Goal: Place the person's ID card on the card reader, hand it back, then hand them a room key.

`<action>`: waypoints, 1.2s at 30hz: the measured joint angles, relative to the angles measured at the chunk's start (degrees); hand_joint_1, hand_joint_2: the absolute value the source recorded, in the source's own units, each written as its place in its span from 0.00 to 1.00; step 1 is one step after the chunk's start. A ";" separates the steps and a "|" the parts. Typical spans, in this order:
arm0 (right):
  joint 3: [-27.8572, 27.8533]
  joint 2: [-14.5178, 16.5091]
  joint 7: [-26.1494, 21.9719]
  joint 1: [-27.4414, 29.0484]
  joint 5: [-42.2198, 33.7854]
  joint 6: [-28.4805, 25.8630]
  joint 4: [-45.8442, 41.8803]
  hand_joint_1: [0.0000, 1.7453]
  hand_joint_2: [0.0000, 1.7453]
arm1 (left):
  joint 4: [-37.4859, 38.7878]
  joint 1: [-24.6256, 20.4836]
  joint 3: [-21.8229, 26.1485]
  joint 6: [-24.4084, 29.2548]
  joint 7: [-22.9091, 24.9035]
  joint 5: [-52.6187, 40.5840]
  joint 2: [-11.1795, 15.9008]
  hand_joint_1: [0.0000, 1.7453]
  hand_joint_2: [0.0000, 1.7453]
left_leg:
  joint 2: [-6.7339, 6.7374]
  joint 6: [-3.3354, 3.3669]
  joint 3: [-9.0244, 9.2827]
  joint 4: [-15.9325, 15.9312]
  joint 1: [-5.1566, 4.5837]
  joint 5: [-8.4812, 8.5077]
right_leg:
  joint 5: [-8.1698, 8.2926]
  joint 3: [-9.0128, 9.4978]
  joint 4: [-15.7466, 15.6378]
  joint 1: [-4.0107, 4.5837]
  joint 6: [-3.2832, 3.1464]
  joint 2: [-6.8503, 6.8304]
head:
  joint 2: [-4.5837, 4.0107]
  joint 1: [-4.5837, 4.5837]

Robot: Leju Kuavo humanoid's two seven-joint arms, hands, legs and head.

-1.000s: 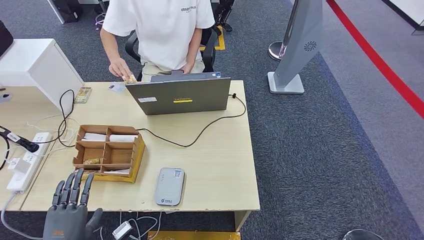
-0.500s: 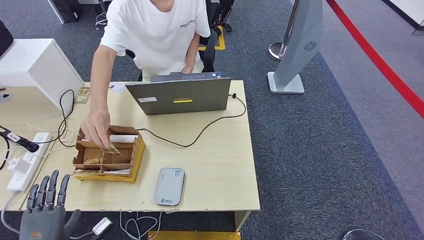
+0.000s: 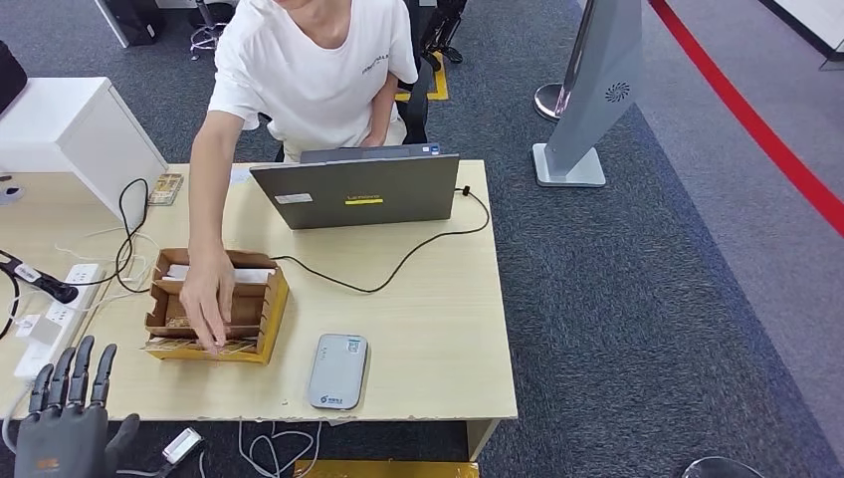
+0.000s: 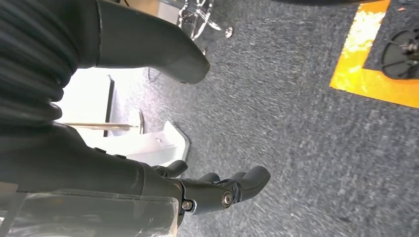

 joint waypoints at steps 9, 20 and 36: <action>-0.02 0.00 -1.84 -0.67 1.25 -0.36 0.00 0.00 1.00 | 3.31 -4.52 6.63 0.00 -2.40 -1.33 -2.16 0.00 1.00 | -0.01 0.00 0.00 0.00 0.00 0.00 | 0.00 -0.01 0.00 0.00 -0.01 0.00 | 0.00 0.00; -0.02 0.00 -2.48 -1.03 2.03 -0.38 0.00 0.00 1.00 | 6.24 -7.57 6.58 0.00 0.90 -3.60 -2.59 0.00 1.00 | -0.01 0.00 0.01 0.00 0.00 0.00 | 0.00 -0.04 0.00 0.00 -0.01 0.02 | 0.00 0.00; 0.00 -0.01 -2.54 -1.82 4.15 0.12 0.00 0.00 1.00 | 17.10 -15.76 -11.90 0.00 20.80 -5.02 2.61 0.00 1.00 | 0.01 0.00 0.02 0.02 0.00 0.04 | 0.05 -0.02 0.01 0.00 -0.03 0.03 | 0.00 0.00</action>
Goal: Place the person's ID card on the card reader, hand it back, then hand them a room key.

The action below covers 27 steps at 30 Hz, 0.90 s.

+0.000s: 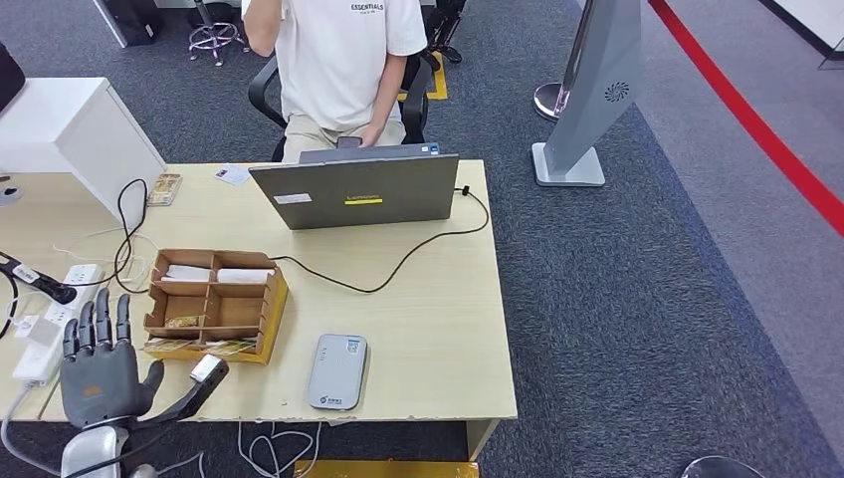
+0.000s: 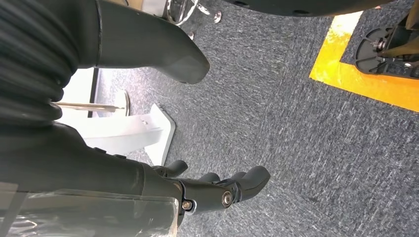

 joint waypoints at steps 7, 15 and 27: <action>0.00 0.00 -0.01 -0.04 0.03 0.05 0.00 0.00 1.00 | 1.99 -1.10 -3.37 0.02 0.47 0.00 1.17 0.00 1.00 | 0.01 0.00 -0.01 0.00 0.00 -0.01 | -0.01 -0.03 0.00 0.00 -0.01 0.02 | 0.00 0.00; 0.00 -0.01 -0.01 -0.06 0.03 0.05 0.00 0.00 1.00 | 3.06 -1.53 -4.51 0.02 0.47 0.00 1.60 0.00 1.00 | 0.01 0.00 -0.01 0.00 0.00 -0.01 | -0.01 -0.03 0.00 0.00 -0.01 0.02 | 0.00 0.01; 0.00 -0.02 0.25 -0.08 0.35 0.26 0.00 0.00 1.00 | 5.87 -4.38 -7.60 0.02 3.67 0.00 2.27 0.00 1.00 | 0.01 0.00 -0.01 0.00 0.00 0.00 | -0.01 -0.03 0.00 0.00 -0.01 0.01 | 0.00 -0.01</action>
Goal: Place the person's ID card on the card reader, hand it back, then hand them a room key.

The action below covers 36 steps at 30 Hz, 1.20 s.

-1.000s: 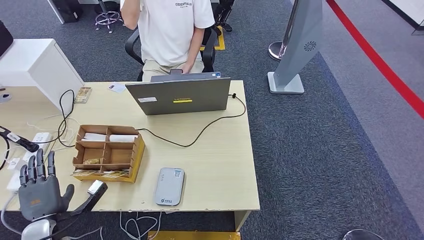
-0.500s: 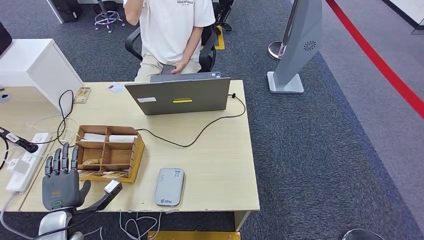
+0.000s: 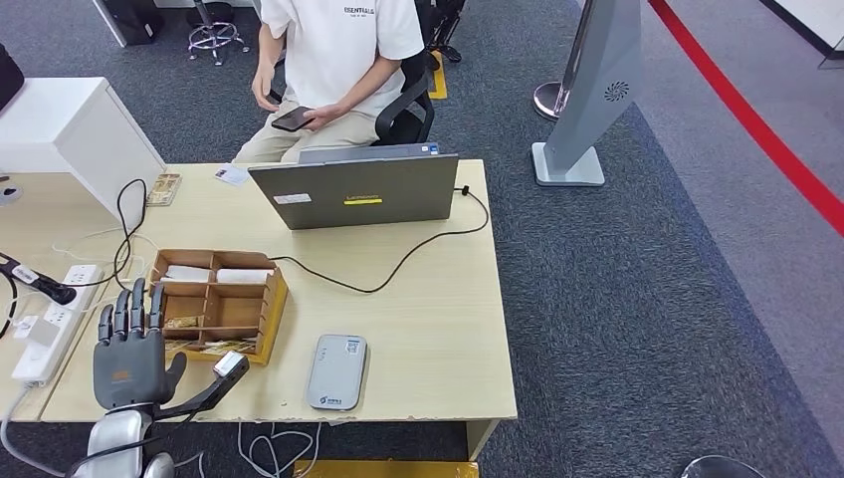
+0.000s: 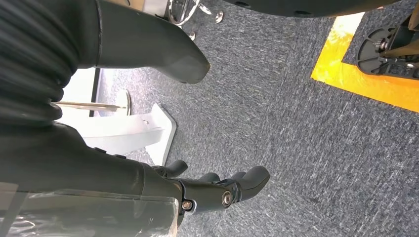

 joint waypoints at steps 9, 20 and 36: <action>0.00 0.00 0.03 -0.02 -0.02 0.25 0.00 0.00 1.00 | 2.89 -1.95 -0.98 0.00 0.04 0.00 0.03 0.00 1.00 | 0.00 0.00 0.00 0.00 0.00 0.00 | 0.00 0.00 0.00 0.00 0.00 0.01 | 0.00 0.00; 0.00 -0.01 -0.02 0.00 0.08 0.27 0.00 0.00 1.00 | 4.32 -2.14 -1.00 0.00 -1.07 0.00 -0.14 0.75 1.00 | 0.00 0.00 0.00 0.00 0.00 0.00 | 0.00 0.01 0.00 0.00 0.00 0.01 | 0.00 0.00; 0.00 -0.54 0.66 0.23 0.51 0.55 0.00 0.00 1.00 | 6.46 -1.81 -0.98 0.23 -3.74 0.50 -0.16 1.00 1.00 | -0.01 0.00 -0.01 0.00 0.00 0.00 | 0.00 0.02 0.00 0.00 0.00 0.00 | 0.00 0.01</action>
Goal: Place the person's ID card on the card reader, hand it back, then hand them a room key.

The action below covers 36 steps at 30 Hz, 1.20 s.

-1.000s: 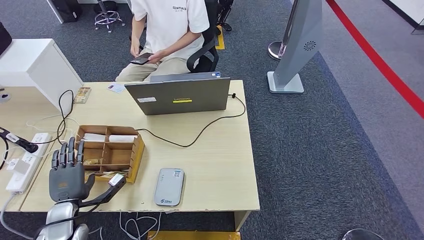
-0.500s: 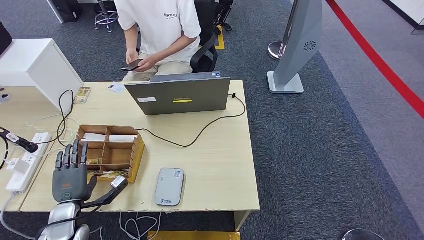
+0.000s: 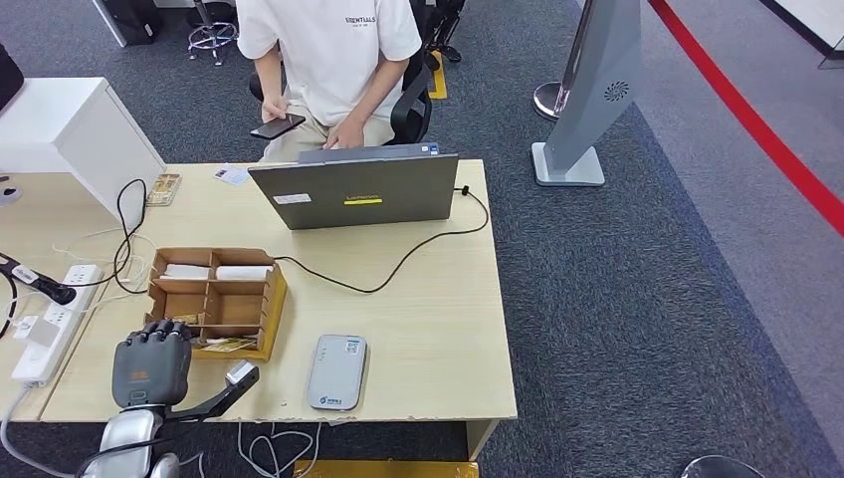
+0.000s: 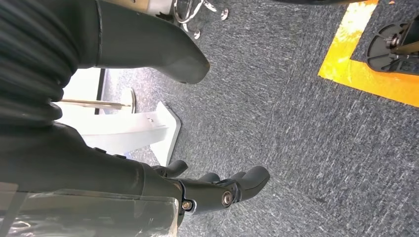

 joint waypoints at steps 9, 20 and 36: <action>0.00 -0.15 0.72 0.09 0.13 0.48 0.02 0.00 1.00 | 0.77 -0.03 0.00 0.27 -0.60 0.21 -0.02 1.00 1.00 | 0.00 0.00 0.00 0.00 0.00 0.00 | 0.00 0.00 0.00 0.00 0.00 0.00 | 0.00 0.00; 0.00 -0.39 2.47 0.73 0.35 1.22 0.02 0.00 1.00 | 2.57 0.01 0.13 0.71 -1.31 0.20 -0.11 1.00 1.00 | -0.01 0.00 0.01 0.00 0.00 0.00 | 0.00 0.04 0.00 0.00 0.00 -0.01 | 0.00 -0.01; -0.02 -0.46 3.10 0.76 0.56 1.62 0.02 0.00 1.00 | 2.83 -0.09 1.43 -0.27 -1.59 -0.17 -0.87 1.00 1.00 | -0.01 0.00 0.07 0.00 0.00 0.00 | 0.00 0.10 0.00 0.00 0.00 -0.02 | 0.00 -0.01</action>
